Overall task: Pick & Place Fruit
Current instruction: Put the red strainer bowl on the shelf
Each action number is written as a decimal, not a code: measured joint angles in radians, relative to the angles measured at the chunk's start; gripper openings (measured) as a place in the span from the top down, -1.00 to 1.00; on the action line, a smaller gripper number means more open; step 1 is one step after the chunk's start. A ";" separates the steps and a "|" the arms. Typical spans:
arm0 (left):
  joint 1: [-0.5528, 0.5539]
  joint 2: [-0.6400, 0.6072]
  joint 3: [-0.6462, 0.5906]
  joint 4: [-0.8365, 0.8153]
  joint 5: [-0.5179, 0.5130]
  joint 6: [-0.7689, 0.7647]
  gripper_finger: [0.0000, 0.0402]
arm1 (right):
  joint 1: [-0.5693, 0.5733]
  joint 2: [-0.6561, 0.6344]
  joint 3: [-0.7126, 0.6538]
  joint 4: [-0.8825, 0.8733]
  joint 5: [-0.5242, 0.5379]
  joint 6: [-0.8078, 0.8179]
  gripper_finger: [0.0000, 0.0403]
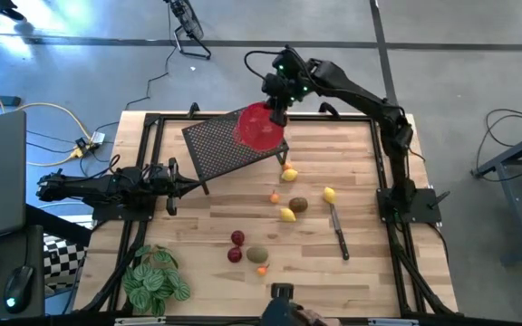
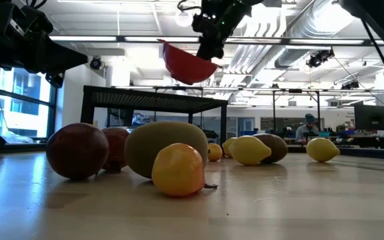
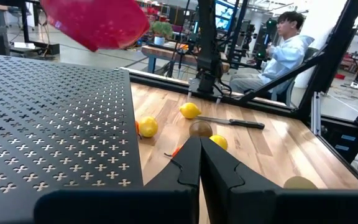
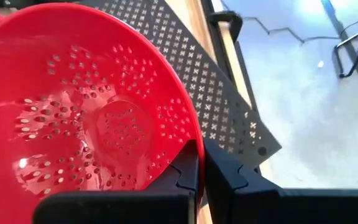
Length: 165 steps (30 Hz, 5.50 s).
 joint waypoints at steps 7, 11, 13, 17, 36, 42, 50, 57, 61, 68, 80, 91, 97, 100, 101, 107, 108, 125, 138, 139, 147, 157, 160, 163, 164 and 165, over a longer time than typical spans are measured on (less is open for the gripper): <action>0.000 0.000 0.000 0.027 0.000 -0.026 1.00 | -0.012 0.000 0.000 -0.041 -0.037 -0.030 0.98; 0.000 0.000 0.002 0.056 0.000 -0.024 1.00 | -0.036 0.005 0.000 -0.071 -0.098 -0.030 0.98; 0.000 0.000 0.002 0.054 0.000 -0.018 1.00 | -0.037 0.012 0.000 -0.060 -0.101 -0.029 0.98; 0.000 0.000 0.002 0.055 -0.005 -0.019 1.00 | -0.038 0.015 -0.001 -0.036 -0.105 -0.032 0.98; 0.000 0.231 0.046 0.221 -0.173 0.109 1.00 | -0.075 0.014 0.000 -0.215 -0.334 -0.137 0.98; 0.000 0.422 0.166 0.215 -0.192 0.116 1.00 | -0.073 0.013 0.000 -0.270 -0.378 -0.163 0.98; 0.000 0.732 0.468 0.036 -0.199 0.318 1.00 | -0.072 0.013 0.000 -0.323 -0.258 -0.221 0.98; 0.000 0.898 0.748 -0.207 -0.232 0.425 1.00 | -0.055 0.013 0.000 -0.461 -0.339 -0.442 0.98; 0.000 0.944 0.804 -0.231 -0.208 0.422 1.00 | -0.013 0.013 0.000 -0.458 -0.324 -0.436 0.98; 0.000 0.950 0.783 -0.243 -0.214 0.284 1.00 | 0.045 0.010 -0.001 -0.338 -0.136 -0.437 0.98; 0.001 1.030 0.774 -0.122 -0.434 0.367 1.00 | -0.076 0.006 0.000 -0.212 0.004 0.014 0.98; 0.000 1.220 0.875 -0.006 -0.441 0.764 1.00 | -0.066 0.006 0.000 -0.234 -0.020 0.055 0.98; 0.014 1.289 0.994 -0.083 -0.435 0.857 0.87 | -0.065 0.006 0.000 -0.252 -0.027 0.055 0.98; 0.017 1.312 1.038 -0.132 -0.416 0.839 0.65 | -0.065 0.006 0.000 -0.257 -0.027 0.055 0.98; 0.016 1.319 1.046 -0.128 -0.410 0.840 0.56 | -0.066 0.006 0.000 -0.256 -0.026 0.055 0.98; 0.019 1.354 1.079 -0.138 -0.366 0.923 0.21 | -0.066 0.007 0.000 -0.265 -0.063 0.054 0.98; 0.027 1.364 1.079 -0.140 -0.366 0.936 0.20 | -0.065 0.006 0.000 -0.265 -0.075 0.054 0.98; 0.053 1.396 1.079 -0.189 -0.344 0.895 0.27 | 0.002 0.007 0.000 -0.277 -0.023 0.051 0.98; 0.052 1.395 1.079 -0.246 -0.283 0.825 0.27 | 0.085 0.007 0.000 -0.254 0.043 0.054 0.98; 0.052 1.395 1.079 -0.246 -0.274 0.816 0.27 | 0.087 0.007 0.000 -0.250 0.042 0.055 0.98; 0.052 1.398 1.079 -0.258 -0.258 0.812 0.27 | 0.092 0.007 0.000 -0.172 0.038 0.128 0.98; 0.052 1.441 1.080 -0.255 -0.266 0.809 0.27 | 0.092 0.010 -0.002 -0.147 0.040 0.129 0.98; 0.052 1.449 1.079 -0.259 -0.273 0.805 0.29 | 0.090 0.010 -0.002 -0.148 0.040 0.128 0.98; 0.052 1.446 1.079 -0.260 -0.281 0.802 0.39 | 0.090 0.010 -0.002 -0.147 0.040 0.127 0.98; 0.052 1.447 1.079 -0.260 -0.282 0.803 0.43 | 0.090 0.010 -0.002 -0.147 0.041 0.127 0.98; 0.052 1.448 1.079 -0.261 -0.281 0.804 0.49 | 0.090 0.010 -0.002 -0.146 0.041 0.126 0.98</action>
